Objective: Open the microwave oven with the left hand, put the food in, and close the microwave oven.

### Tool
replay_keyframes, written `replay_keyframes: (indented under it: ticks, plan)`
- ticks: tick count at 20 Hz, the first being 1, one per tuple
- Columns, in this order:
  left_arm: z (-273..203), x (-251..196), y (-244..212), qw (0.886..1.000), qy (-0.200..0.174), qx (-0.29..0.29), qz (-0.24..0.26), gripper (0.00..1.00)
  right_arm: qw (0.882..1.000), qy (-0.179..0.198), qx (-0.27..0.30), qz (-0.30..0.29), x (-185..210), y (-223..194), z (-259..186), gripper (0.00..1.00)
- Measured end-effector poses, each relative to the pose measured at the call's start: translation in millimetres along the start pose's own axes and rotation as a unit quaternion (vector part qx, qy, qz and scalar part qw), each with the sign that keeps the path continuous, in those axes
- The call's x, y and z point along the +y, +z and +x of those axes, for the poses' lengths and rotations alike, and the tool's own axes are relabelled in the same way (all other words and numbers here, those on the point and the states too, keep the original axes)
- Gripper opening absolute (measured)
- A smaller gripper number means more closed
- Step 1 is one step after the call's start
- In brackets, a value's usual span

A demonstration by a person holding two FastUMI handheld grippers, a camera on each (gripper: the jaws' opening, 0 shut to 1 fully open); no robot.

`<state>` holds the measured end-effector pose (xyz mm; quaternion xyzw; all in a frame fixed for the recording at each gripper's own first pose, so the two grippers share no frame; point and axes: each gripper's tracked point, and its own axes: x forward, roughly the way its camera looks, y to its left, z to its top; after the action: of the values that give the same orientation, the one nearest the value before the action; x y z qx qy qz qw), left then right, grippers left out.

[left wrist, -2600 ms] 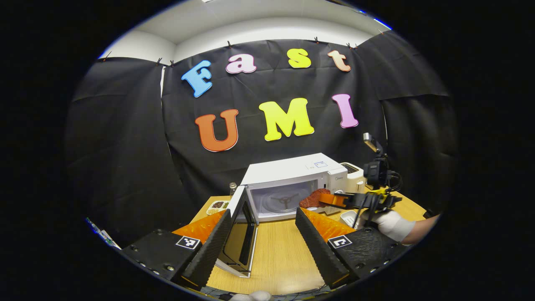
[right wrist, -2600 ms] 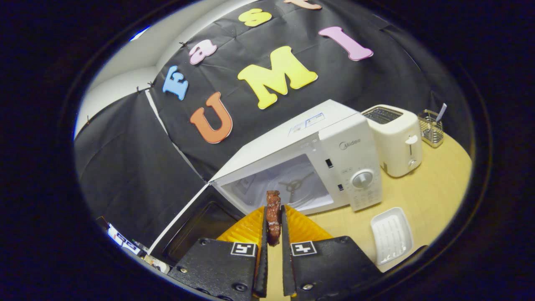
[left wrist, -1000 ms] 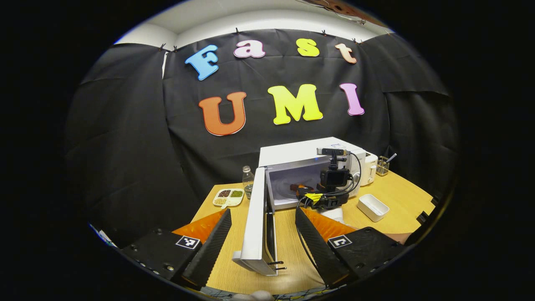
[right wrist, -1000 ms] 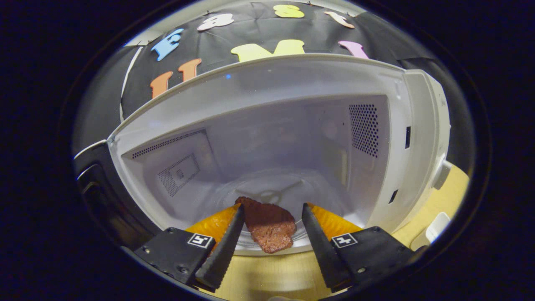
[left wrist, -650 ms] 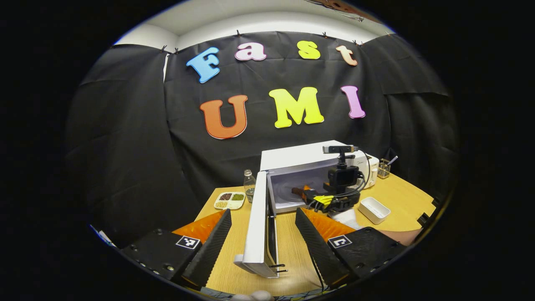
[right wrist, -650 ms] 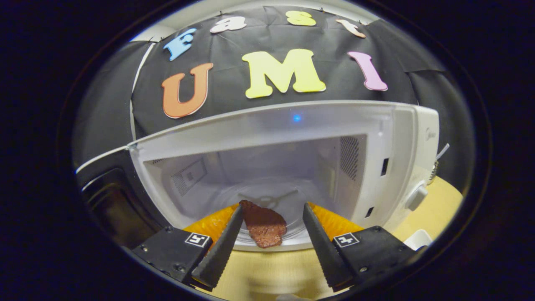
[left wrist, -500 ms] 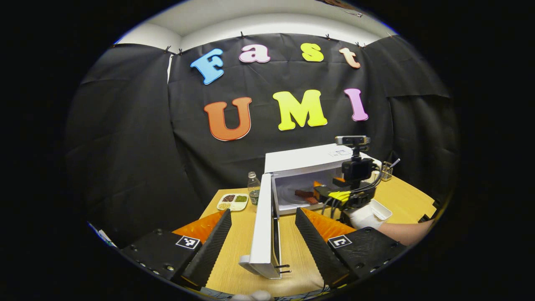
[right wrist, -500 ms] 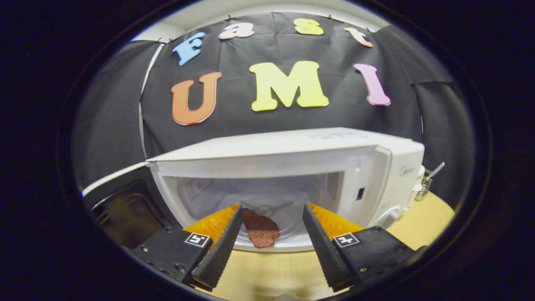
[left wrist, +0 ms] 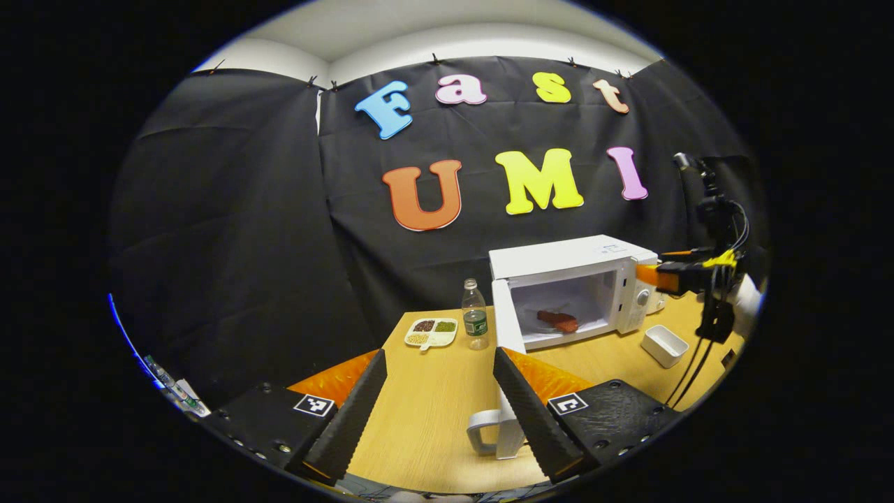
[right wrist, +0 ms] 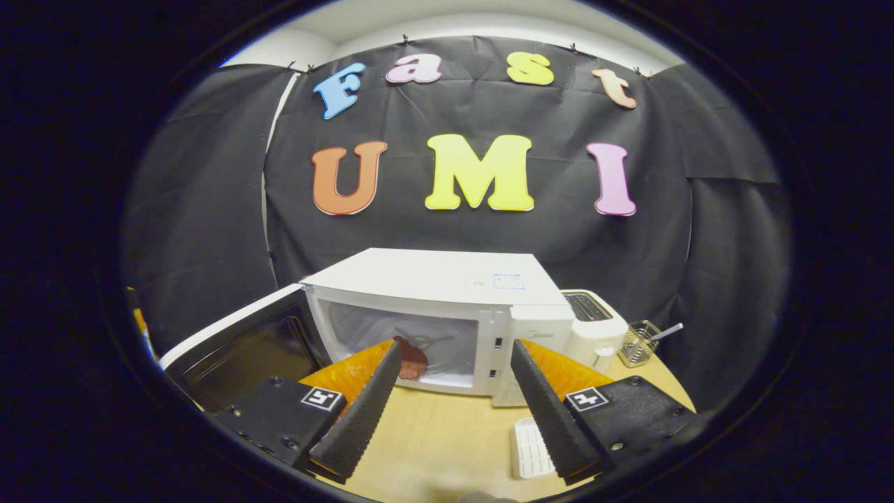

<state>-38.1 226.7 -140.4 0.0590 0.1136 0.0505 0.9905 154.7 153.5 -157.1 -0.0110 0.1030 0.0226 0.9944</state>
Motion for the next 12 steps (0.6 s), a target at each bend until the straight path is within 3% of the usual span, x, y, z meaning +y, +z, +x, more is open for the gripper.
replay_keyframes:
  ticks: [1,3,4,5,6,8,12]
  plan:
    - [-0.2,7.4,-6.1,1.000,0.008,0.002,0.001,0.94,1.000,-0.005,0.004,-0.006,-10.0,0.1,-12.0,1.00]
    - [0.9,12.6,-18.2,1.000,0.010,0.008,-0.002,0.87,1.000,-0.014,0.015,-0.017,-28.8,-0.9,-35.3,0.94]
    - [-1.0,9.1,-26.0,1.000,0.002,0.014,-0.003,0.71,0.999,-0.017,0.020,-0.019,-35.4,-2.2,-45.6,1.00]
    - [-1.6,11.3,-32.3,1.000,0.008,0.014,0.000,0.71,0.999,-0.020,0.022,-0.021,-43.2,-2.2,-55.1,1.00]
    - [-1.4,14.6,-40.4,1.000,0.016,0.015,0.004,0.55,0.999,-0.023,0.024,-0.023,-49.6,-1.4,-64.2,1.00]
    - [1.8,20.6,-61.4,0.999,0.033,0.026,0.006,0.00,0.999,-0.024,0.027,-0.026,-58.1,-0.7,-79.1,1.00]
    - [0.5,4.6,-98.3,0.999,0.009,0.052,-0.009,0.00,0.999,-0.022,0.036,-0.033,-67.8,-4.2,-97.8,1.00]
